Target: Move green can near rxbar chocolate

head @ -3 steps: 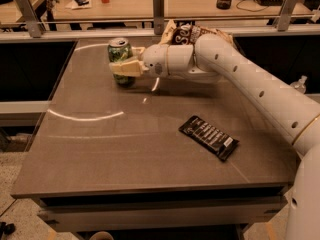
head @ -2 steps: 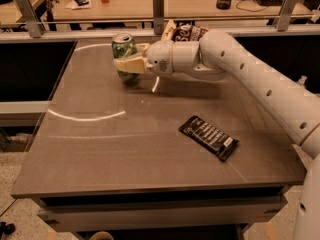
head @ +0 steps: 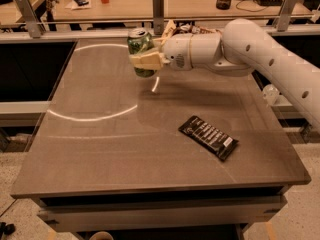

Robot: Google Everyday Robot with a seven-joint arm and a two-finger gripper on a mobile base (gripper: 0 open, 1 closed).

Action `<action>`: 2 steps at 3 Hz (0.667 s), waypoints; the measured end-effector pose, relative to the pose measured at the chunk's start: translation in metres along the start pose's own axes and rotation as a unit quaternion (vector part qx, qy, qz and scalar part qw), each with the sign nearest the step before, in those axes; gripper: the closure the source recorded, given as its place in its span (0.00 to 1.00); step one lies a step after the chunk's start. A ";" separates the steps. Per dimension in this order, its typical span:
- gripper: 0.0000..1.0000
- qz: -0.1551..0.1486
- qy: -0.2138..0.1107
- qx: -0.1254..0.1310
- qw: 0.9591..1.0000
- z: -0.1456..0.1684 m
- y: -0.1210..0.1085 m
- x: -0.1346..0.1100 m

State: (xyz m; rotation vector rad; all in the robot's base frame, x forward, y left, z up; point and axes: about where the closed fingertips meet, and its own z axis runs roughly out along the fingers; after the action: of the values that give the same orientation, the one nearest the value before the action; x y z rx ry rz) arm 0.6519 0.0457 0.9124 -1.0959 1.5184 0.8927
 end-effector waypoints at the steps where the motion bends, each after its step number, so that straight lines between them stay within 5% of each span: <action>1: 1.00 0.002 0.005 0.042 0.999 -0.031 0.011 -0.005; 2: 1.00 0.013 0.008 0.098 0.995 -0.065 0.022 -0.002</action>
Offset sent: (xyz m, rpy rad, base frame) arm -0.0684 -0.1004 0.0197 -0.0291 -0.0059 -0.3562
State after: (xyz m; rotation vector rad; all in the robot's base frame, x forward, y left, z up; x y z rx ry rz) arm 0.6111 -0.0078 0.9276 -0.9445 1.6008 0.7370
